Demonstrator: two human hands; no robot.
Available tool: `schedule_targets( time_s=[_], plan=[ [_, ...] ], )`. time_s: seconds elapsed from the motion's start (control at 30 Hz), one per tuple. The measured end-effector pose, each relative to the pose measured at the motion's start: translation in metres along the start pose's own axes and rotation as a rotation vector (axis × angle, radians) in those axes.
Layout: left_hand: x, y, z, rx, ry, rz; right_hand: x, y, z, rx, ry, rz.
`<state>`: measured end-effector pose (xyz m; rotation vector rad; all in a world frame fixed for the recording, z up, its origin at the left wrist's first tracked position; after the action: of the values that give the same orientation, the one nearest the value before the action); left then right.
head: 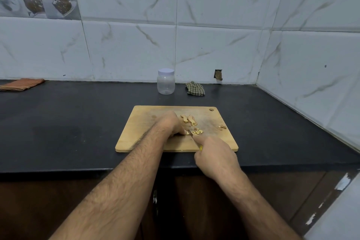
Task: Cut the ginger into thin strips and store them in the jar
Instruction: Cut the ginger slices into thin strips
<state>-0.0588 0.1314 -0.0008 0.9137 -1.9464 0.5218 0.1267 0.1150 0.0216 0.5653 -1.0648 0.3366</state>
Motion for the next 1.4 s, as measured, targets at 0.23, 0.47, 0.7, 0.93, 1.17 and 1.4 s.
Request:
schedule_targets(
  time_s=[0.23,0.47,0.7,0.93,1.17,1.4],
  plan=[
    [-0.001,0.0,-0.001,-0.009,0.006,0.009,0.005,0.002,0.002,-0.01,0.003,-0.02],
    [0.0,-0.002,-0.001,-0.01,0.018,0.007,0.0,0.007,0.008,-0.008,-0.015,0.014],
    [0.001,-0.002,0.001,-0.009,-0.004,0.012,-0.003,-0.002,0.003,0.005,-0.034,0.029],
    [0.001,-0.002,0.003,0.012,-0.053,0.023,0.002,-0.005,0.0,-0.003,-0.015,-0.007],
    [-0.003,-0.001,0.005,0.054,-0.116,0.06,0.002,-0.003,0.002,-0.001,-0.001,0.001],
    [-0.002,0.003,0.008,0.102,-0.153,0.049,0.001,0.0,0.001,-0.003,-0.001,0.014]
  ],
)
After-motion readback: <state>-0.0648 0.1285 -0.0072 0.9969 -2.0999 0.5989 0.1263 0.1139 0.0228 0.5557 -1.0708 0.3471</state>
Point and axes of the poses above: each hand's wrist, its own y-axis towards the middle knuckle, its own x-axis out of the back of the hand, z = x × y, the point moved 10 cm from there along y, towards the middle knuckle, and after that the axes turned 14 degrees about -z, right-handed, at the moved point
